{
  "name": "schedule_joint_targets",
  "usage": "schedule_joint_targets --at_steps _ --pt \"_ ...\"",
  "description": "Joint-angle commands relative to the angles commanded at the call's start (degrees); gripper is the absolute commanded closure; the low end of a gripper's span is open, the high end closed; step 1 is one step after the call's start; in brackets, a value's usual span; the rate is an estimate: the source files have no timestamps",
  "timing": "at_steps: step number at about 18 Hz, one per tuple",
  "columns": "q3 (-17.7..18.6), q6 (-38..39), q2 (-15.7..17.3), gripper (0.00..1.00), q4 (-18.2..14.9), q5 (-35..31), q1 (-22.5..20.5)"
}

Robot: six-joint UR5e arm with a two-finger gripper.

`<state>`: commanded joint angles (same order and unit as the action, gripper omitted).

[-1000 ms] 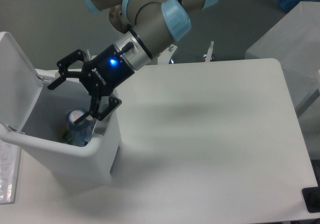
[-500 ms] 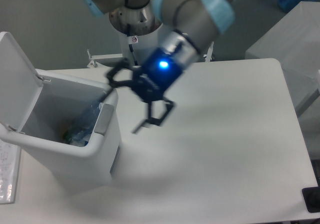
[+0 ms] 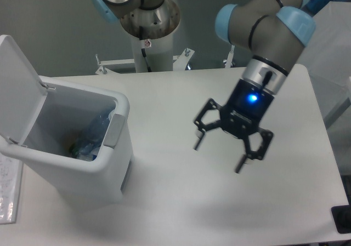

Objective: Place the trash in the trash can

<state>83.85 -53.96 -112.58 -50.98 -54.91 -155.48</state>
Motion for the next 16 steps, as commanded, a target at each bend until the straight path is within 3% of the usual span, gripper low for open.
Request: schedule_joint_targets --at_steps 5,9,16 --pt "-2.90 -2.89 -3.34 0.00 -1.05 -14.58 0.17" --pt "-4.31 -13.78 -4.40 0.00 -6.75 -24.35 0.96" --pt "-5.10 -19.51 -4.31 0.00 -11.51 -30.78 1.23"
